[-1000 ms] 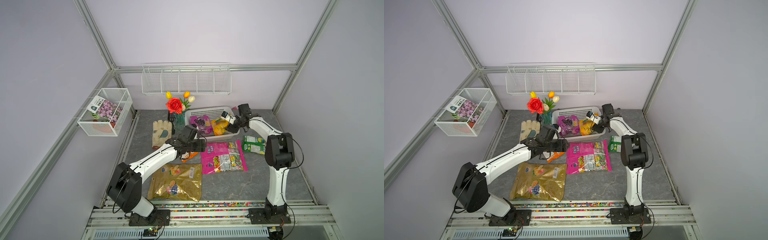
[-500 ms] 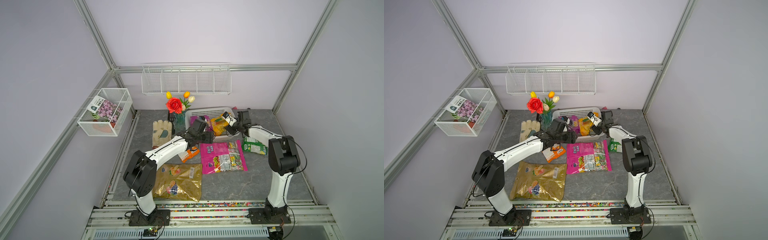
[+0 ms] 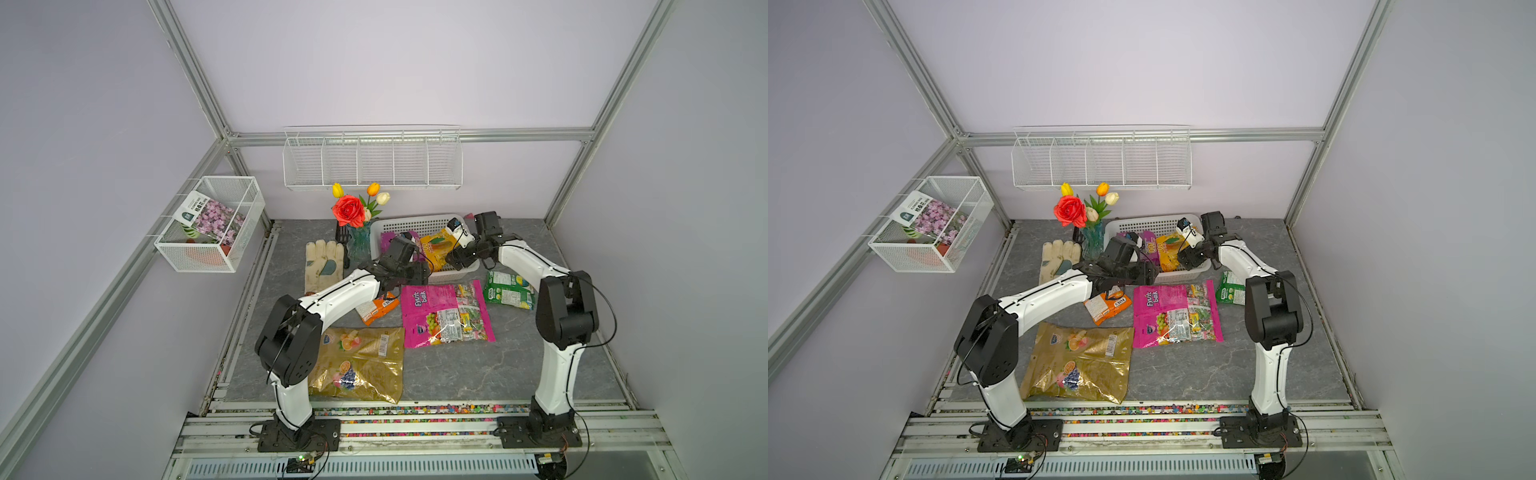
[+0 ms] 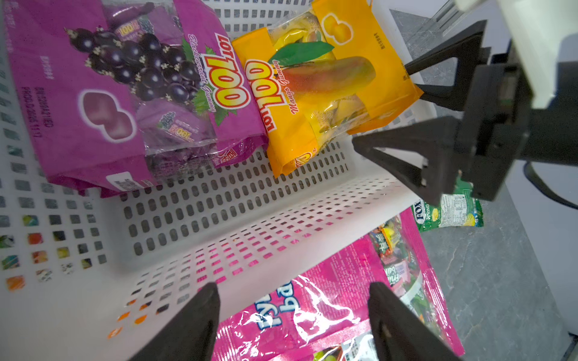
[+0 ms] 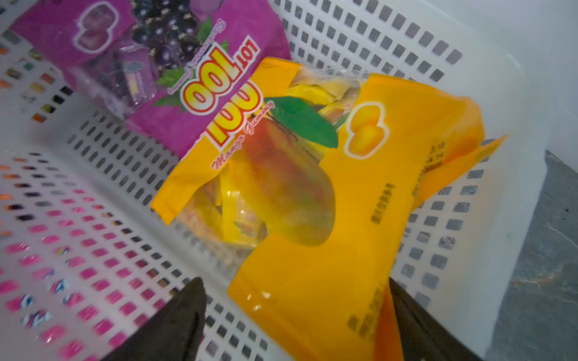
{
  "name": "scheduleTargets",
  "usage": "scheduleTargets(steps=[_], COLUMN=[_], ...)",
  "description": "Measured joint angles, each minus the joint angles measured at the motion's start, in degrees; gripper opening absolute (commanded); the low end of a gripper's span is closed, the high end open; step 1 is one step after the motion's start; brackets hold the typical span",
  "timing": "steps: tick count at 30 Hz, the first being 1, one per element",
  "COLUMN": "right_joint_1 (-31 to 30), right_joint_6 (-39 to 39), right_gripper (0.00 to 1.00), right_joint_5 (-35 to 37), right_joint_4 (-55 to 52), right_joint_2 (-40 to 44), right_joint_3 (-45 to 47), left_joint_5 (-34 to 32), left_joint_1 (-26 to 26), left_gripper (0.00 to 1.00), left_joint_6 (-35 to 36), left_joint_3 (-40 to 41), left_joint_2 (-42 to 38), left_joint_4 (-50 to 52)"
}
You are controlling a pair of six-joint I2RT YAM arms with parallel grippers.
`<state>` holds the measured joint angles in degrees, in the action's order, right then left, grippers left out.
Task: Put the candies in the basket
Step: Place the candy in the basket.
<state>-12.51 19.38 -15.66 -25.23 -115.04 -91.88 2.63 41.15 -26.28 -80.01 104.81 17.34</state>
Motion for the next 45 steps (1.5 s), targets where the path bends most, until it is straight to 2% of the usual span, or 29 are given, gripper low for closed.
scheduleTargets(steps=[3,9,14,17,25,30,34,42,45], right_joint_1=[0.2,0.55,0.42,0.31,-1.14,-1.51,-1.11,-1.25,-1.49], right_joint_6=[-5.88,-24.37,-33.62,-35.56,-39.89,-43.21,-45.2,-44.81,-43.52], right_gripper=[0.95,0.79,0.77,0.75,0.59,0.57,0.58,0.73,0.75], right_joint_5=[-0.87,0.48,5.11,7.15,6.25,4.87,2.91,1.07,1.92], right_joint_4=[-2.47,-1.79,0.42,1.31,3.93,5.84,8.48,10.88,9.86], right_joint_2=[2.27,3.43,3.34,2.21,-4.7,-7.72,-9.31,-11.52,-10.93], right_joint_3=[-0.11,-1.27,-1.25,-2.08,-3.89,-5.33,-5.84,-7.17,-7.17], left_joint_5=[0.7,1.49,1.73,1.73,1.73,1.73,1.73,1.46,0.5], left_joint_1=[-0.15,-0.26,-0.26,-0.26,-0.31,-0.37,-0.37,-0.42,-0.72], left_gripper=[0.78,0.78,0.78,0.78,0.78,0.78,0.78,0.78,0.78], left_joint_6=[-0.44,-0.85,-1.03,-1.03,-1.01,-1.01,-1.01,-1.05,-1.75], left_joint_3=[-0.04,-0.02,0.81,1.81,3.1,3.17,3.21,3.21,3.19], left_joint_2=[0.33,0.37,0.15,-0.55,-1.57,-1.68,-1.73,-1.75,-1.77], left_joint_4=[0.07,0.07,-0.37,-0.85,-0.98,-0.94,-0.87,-0.74,-0.44])
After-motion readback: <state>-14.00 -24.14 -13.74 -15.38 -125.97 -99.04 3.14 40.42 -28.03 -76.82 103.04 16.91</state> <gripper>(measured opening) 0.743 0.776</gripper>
